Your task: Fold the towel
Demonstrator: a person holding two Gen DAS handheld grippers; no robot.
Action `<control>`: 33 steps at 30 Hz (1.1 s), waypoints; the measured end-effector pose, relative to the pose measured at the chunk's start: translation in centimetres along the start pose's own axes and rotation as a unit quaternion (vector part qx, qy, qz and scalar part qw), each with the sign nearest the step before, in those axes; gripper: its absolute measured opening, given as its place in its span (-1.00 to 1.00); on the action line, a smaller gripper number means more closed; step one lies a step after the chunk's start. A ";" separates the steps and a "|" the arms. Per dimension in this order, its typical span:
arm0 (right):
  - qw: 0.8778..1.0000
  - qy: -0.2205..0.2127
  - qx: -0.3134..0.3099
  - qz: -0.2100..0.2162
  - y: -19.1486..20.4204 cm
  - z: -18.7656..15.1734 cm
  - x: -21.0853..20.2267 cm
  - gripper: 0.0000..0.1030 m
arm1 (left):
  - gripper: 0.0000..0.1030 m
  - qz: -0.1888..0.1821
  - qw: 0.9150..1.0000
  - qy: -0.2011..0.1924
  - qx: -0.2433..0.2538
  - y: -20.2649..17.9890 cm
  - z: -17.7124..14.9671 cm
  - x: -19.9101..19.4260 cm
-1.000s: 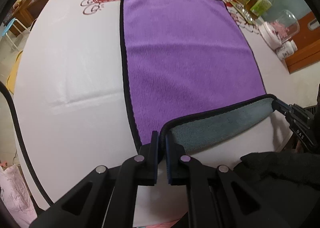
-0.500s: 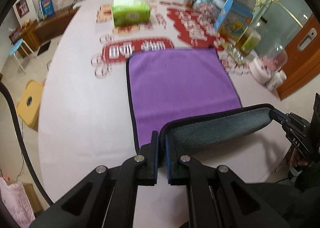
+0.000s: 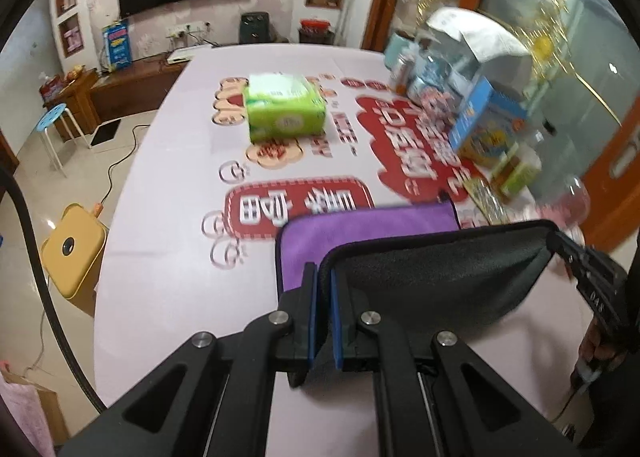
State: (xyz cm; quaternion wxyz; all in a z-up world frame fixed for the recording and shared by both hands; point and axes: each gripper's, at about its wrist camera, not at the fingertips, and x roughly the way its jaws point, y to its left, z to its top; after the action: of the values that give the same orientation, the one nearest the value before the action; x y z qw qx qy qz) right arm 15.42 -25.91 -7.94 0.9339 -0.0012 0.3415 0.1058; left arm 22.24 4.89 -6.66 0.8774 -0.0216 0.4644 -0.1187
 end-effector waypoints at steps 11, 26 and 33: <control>0.998 -0.017 -0.004 -0.055 0.1 1.3 5.7 -0.90 | -0.91 0.040 0.999 -0.020 -0.003 0.2 2.4 6.7; 0.996 0.031 0.003 -0.080 -0.6 0.2 11.1 -0.63 | -0.42 0.030 0.999 0.022 -0.029 1.3 2.6 12.2; 0.996 0.027 0.026 -0.077 -0.9 0.3 10.1 -0.16 | -0.05 0.016 0.998 0.031 -0.061 1.7 2.4 11.0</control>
State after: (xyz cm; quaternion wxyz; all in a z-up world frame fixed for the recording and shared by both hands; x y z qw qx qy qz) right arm 23.33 -24.75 -14.20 0.9295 -0.0063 0.3680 0.0244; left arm 30.44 3.85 -14.46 0.8616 -0.0638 0.4976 -0.0768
